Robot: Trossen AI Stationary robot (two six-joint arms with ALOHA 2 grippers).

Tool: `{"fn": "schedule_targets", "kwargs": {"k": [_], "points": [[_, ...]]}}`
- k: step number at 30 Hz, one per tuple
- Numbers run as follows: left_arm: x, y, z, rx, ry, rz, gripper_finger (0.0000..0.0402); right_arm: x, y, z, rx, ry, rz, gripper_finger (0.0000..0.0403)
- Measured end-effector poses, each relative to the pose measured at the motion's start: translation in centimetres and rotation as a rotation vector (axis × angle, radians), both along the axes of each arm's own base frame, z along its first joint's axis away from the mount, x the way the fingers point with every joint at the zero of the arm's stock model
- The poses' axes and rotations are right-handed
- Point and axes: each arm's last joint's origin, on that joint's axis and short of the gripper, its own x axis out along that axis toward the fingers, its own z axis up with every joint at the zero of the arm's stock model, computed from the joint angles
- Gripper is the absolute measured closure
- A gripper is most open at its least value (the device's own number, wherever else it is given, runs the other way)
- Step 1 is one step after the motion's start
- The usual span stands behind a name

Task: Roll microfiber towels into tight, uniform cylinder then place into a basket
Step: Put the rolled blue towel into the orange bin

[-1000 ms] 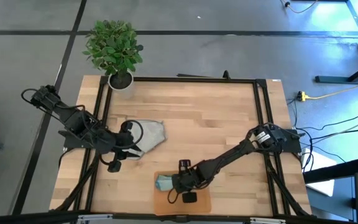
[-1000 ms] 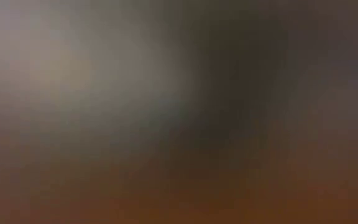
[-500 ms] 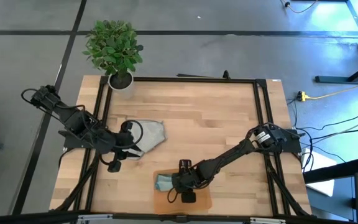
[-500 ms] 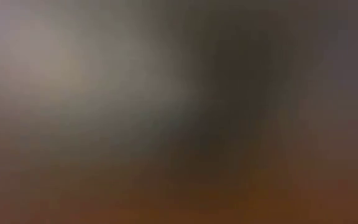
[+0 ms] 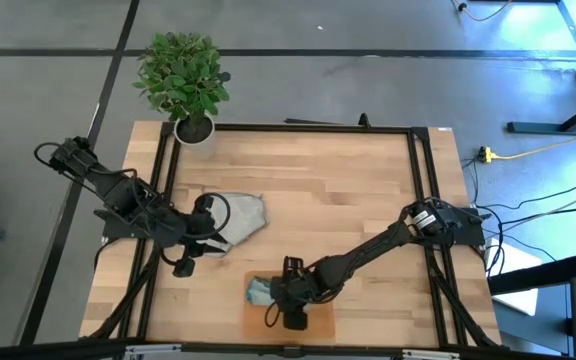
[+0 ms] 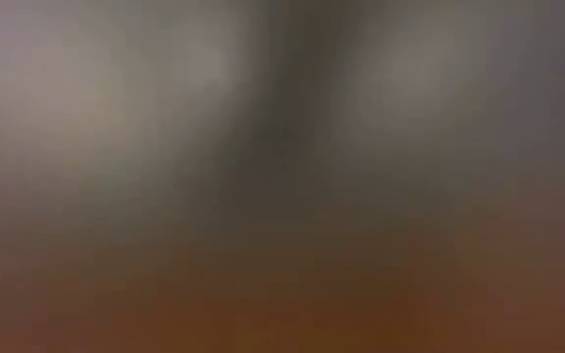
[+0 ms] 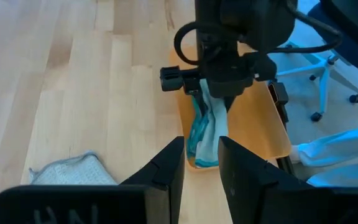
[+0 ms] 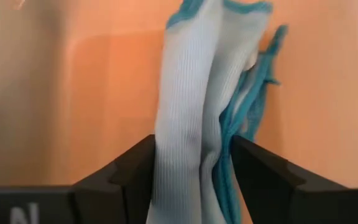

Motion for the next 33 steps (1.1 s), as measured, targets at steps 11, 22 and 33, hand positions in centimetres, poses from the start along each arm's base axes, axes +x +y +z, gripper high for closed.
{"fn": "schedule_targets", "kwargs": {"k": [11,22,33], "points": [[0.0,0.0,0.0,-0.005,0.002,-0.003,0.0312,-0.5,-0.8,-0.1,-0.176,0.025,-0.088,0.0202],[0.0,0.0,0.0,-0.006,0.002,-0.002,0.0312,-0.6,-1.0,0.4,-0.200,0.006,-0.106,0.0202],[0.0,0.0,0.0,-0.007,0.000,-0.002,0.0312,-1.5,0.0,2.4,-0.072,0.008,-0.137,0.0202]]}}
